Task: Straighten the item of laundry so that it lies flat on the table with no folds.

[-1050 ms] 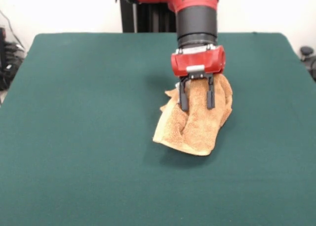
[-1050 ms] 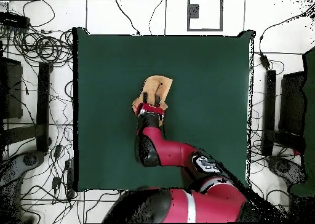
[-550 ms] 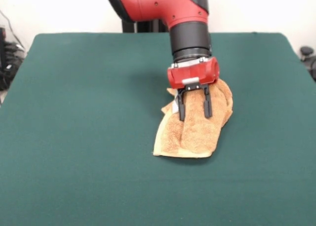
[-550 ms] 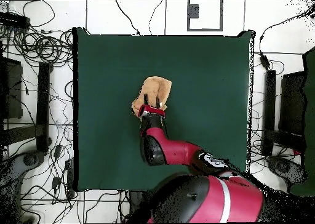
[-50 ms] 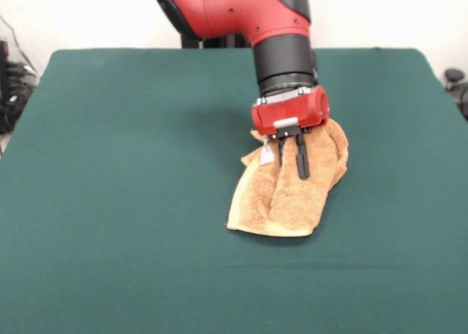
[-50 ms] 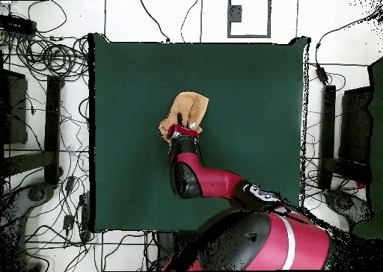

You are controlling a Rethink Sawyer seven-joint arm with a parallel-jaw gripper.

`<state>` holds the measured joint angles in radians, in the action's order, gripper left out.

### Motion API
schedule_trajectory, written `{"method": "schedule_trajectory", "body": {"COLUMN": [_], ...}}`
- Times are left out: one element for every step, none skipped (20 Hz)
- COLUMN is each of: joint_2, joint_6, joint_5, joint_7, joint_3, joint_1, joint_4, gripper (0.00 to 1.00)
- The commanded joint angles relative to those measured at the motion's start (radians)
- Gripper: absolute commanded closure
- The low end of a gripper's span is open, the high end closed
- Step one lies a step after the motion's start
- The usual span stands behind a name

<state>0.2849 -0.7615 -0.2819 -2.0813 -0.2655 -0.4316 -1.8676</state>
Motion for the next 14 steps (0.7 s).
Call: {"method": "schedule_trajectory", "body": {"joint_2": [-0.061, -0.058, -0.05, -0.036, -0.029, -0.019, -0.008, 0.041, 0.093, 0.144, 0.173, 0.204, 0.214, 0.218], "joint_6": [0.087, 0.072, 0.055, 0.018, 0.024, 0.029, 0.034, 0.082, 0.176, 0.27, 0.334, 0.439, 0.473, 0.531], "joint_5": [0.106, 0.123, 0.144, 0.18, 0.185, 0.217, 0.249, 0.366, 0.464, 0.562, 0.62, 0.691, 0.716, 0.758], "joint_7": [-0.26, -0.258, -0.254, -0.245, -0.242, -0.236, -0.23, -0.208, -0.17, -0.133, -0.103, -0.044, -0.016, 0.03], "joint_3": [-0.1, -0.089, -0.075, -0.051, -0.047, -0.032, -0.017, 0.043, 0.106, 0.17, 0.212, 0.291, 0.326, 0.397], "joint_1": [0.029, 0.039, 0.052, 0.078, 0.081, 0.098, 0.116, 0.178, 0.24, 0.302, 0.343, 0.411, 0.439, 0.496], "joint_4": [0.004, 0.0, -0.007, -0.018, -0.024, -0.036, -0.048, -0.095, -0.131, -0.167, -0.186, -0.195, -0.198, -0.192], "gripper": [1.0, 1.0, 1.0, 1.0, 1.0, 1.0, 1.0, 1.0, 1.0, 1.0, 1.0, 1.0, 1.0, 1.0]}}
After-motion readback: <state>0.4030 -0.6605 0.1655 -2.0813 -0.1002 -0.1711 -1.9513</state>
